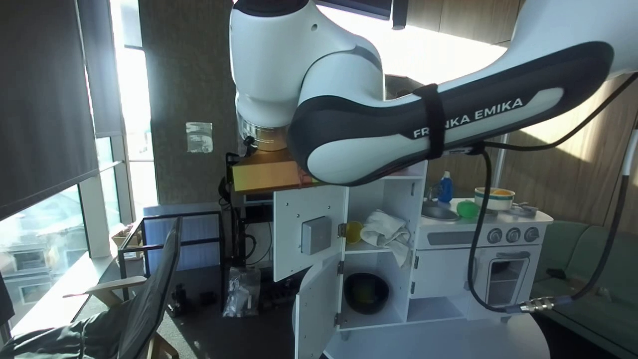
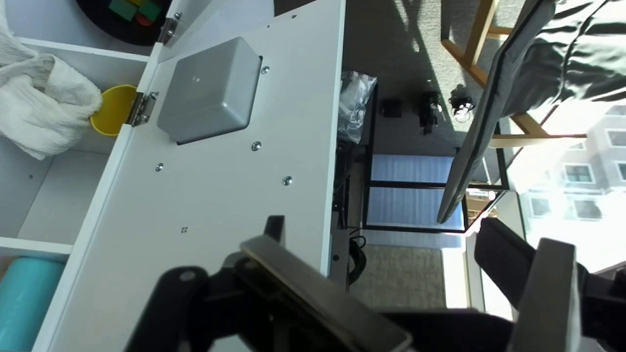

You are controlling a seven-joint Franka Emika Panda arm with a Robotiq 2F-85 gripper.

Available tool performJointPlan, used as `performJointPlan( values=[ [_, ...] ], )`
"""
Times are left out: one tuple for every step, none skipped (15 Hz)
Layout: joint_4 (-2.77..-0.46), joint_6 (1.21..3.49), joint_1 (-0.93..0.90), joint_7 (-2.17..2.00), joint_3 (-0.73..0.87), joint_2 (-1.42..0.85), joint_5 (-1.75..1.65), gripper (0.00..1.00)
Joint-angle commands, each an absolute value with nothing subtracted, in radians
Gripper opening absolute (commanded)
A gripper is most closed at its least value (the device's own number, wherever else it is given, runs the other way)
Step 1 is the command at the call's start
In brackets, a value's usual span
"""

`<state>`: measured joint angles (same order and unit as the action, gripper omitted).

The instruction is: Close all the open cabinet doors

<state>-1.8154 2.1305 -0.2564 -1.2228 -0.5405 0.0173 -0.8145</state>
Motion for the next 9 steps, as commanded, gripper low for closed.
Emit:
performJointPlan(
  values=[
    [-1.758,2.181,-0.314,-1.133,-0.478,-0.030,-0.814,1.00],
    [-1.752,2.184,-0.323,-1.120,-0.467,-0.035,-0.810,1.00],
    [-1.747,2.183,-0.332,-1.103,-0.460,-0.039,-0.792,1.00],
    [-1.745,2.189,-0.339,-1.086,-0.453,-0.043,-0.788,1.00],
    [-1.747,2.205,-0.344,-1.061,-0.445,-0.043,-0.803,1.00],
    [-1.745,2.211,-0.348,-1.052,-0.438,-0.045,-0.816,1.00],
    [-1.744,2.199,-0.352,-1.065,-0.431,-0.042,-0.853,1.00],
    [-1.743,2.190,-0.355,-1.099,-0.424,-0.039,-0.898,1.00],
    [-1.737,2.172,-0.357,-1.137,-0.417,-0.036,-0.941,1.00]
  ],
)
